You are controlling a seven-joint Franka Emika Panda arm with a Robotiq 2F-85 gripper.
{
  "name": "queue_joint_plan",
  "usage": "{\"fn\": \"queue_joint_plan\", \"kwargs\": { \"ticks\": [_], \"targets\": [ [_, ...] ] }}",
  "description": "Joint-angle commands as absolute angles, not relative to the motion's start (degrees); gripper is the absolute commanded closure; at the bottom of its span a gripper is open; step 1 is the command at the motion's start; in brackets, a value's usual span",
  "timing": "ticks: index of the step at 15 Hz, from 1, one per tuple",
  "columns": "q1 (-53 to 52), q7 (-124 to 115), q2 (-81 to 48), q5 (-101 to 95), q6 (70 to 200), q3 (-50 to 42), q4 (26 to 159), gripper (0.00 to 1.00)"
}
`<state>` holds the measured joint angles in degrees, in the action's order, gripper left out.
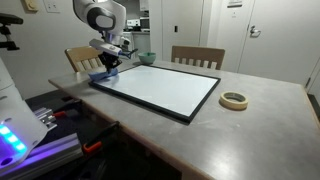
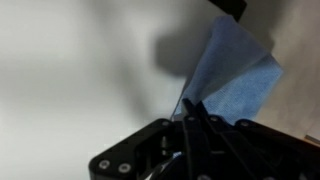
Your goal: Use the blue towel to wipe the white board
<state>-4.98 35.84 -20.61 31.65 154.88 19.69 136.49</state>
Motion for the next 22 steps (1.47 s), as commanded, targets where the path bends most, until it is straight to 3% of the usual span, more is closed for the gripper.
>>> {"fn": "queue_joint_plan", "kwargs": {
  "ticks": [1, 14, 22],
  "targets": [
    [-3.47, 36.02, -25.93, 24.48, 152.66, 19.86, 132.19, 0.99],
    [-0.58, 32.28, -25.67, 16.7, 136.58, 19.1, 126.24, 0.99],
    [0.02, 34.45, -25.46, 12.78, 136.82, 15.28, 126.84, 0.99]
  ]
}}
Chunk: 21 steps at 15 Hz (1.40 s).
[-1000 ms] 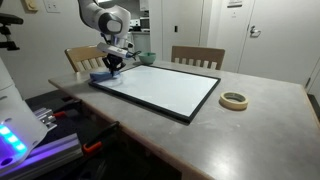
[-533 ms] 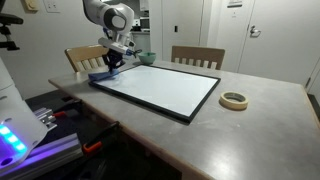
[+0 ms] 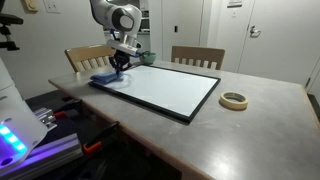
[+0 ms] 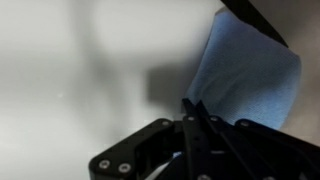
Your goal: Use the blue towel to wipe the white board
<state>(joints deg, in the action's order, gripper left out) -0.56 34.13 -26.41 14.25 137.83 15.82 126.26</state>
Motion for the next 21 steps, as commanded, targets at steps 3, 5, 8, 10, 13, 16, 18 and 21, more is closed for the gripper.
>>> {"fn": "queue_joint_plan", "kwargs": {
  "ticks": [3, 5, 8, 10, 13, 16, 18, 21],
  "targets": [
    [-0.1, 34.06, -24.24, 11.73, 136.92, 14.47, 128.07, 0.99],
    [-0.26, 33.55, -23.3, 9.63, 135.85, 13.42, 128.44, 0.99],
    [0.32, 34.03, -22.18, 7.38, 134.34, 12.07, 129.02, 0.99],
    [0.79, 34.62, -21.17, 6.34, 133.8, 10.98, 130.06, 0.99],
    [1.28, 34.74, -19.98, 5.07, 133.72, 9.34, 131.64, 0.99],
    [2.1, 34.97, -19.04, 4.27, 133.93, 7.97, 133.29, 0.99],
    [2.52, 34.85, -18.55, 3.5, 134.23, 7.04, 134.29, 0.99],
    [2.93, 34.85, -18.06, 1.09, 136.1, 5.32, 135.63, 0.99]
  ]
}}
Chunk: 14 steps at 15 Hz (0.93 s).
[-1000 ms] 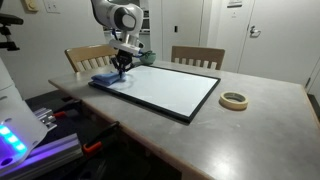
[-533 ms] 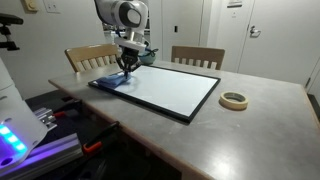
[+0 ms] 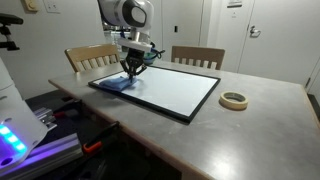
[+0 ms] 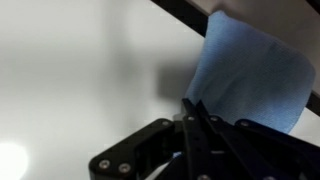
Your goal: Use the blue towel to wipe the white board
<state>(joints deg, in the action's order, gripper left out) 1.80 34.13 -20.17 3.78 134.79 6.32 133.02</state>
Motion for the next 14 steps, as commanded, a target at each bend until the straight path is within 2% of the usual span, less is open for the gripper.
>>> {"fn": "queue_joint_plan", "kwargs": {
  "ticks": [1, 14],
  "targets": [
    [3.14, 34.9, -17.93, 0.04, 137.01, 4.65, 136.07, 0.99],
    [4.77, 28.43, -18.98, -8.77, 145.07, -1.86, 137.67, 0.99]
  ]
}}
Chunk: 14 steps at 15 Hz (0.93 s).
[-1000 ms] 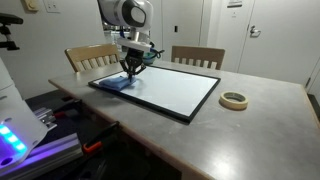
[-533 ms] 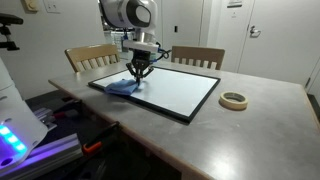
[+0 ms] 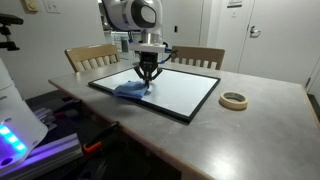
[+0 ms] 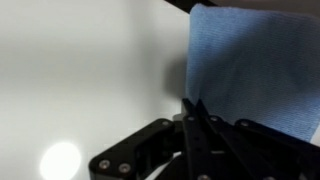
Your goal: Use the blue towel to wipe the white board
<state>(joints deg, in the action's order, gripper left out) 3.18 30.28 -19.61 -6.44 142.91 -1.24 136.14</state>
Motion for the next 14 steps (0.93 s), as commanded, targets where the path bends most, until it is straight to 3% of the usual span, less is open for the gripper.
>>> {"fn": "queue_joint_plan", "kwargs": {
  "ticks": [1, 14],
  "targets": [
    [5.06, 27.99, -19.15, -9.23, 145.31, -2.38, 137.62, 0.99],
    [6.57, 21.87, -20.82, -17.75, 147.99, -8.48, 136.28, 0.99]
  ]
}}
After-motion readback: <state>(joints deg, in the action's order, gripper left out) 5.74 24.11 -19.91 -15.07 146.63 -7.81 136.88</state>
